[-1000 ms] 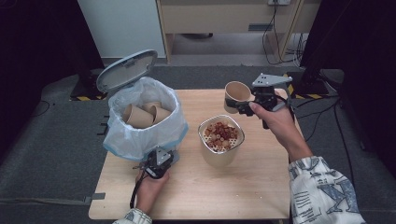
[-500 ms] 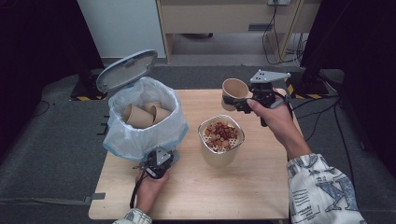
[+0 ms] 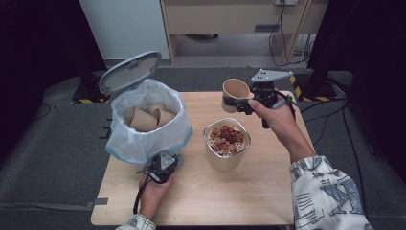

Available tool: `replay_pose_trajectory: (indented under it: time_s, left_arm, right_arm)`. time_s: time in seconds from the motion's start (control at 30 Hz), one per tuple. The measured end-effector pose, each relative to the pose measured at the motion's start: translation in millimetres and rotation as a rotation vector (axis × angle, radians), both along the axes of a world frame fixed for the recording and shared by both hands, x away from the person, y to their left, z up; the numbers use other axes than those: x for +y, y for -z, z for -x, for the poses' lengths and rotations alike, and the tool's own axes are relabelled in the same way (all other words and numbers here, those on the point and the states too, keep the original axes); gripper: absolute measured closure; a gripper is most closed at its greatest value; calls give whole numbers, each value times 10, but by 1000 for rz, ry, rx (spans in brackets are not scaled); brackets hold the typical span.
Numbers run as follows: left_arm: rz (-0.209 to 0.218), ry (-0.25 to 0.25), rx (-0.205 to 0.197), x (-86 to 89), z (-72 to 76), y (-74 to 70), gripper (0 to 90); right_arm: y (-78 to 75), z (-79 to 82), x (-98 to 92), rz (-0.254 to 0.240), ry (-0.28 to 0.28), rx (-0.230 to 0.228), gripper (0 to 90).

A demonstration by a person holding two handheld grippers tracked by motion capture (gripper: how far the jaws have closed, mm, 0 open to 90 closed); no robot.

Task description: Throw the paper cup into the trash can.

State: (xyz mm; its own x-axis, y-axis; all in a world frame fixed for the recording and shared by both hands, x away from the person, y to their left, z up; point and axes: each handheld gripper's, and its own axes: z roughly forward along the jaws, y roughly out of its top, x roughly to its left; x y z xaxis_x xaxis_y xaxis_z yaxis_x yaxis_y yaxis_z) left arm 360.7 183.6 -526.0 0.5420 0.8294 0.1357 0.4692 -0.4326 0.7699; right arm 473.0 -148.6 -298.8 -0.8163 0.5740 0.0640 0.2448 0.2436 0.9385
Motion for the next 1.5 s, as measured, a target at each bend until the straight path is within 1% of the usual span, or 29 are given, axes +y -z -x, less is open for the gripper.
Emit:
replay_pose_trajectory:
  time_s: [0.03,0.17,0.33,0.5,1.17,1.2,1.5]
  left_arm:
    - [1,0,1,1,-1,0,890]
    - [1,0,1,2,-1,0,890]
    - [1,0,1,2,-1,0,890]
    - [3,0,0,2,-2,0,890]
    - [4,1,0,4,-3,1,890]
    - [4,1,-1,3,-2,1,890]
    - [4,0,-2,1,0,3,890]
  right_arm:
    - [-7,-2,41,1,-9,2,300]
    - [-11,-8,88,3,-15,7,300]
    - [-8,-25,173,6,-25,30,300]
    - [-20,-31,244,0,-34,36,299]
    - [-60,-7,554,5,-68,33,299]
    - [-68,-6,595,4,-71,33,298]
    - [-98,-4,736,-4,-84,34,298]
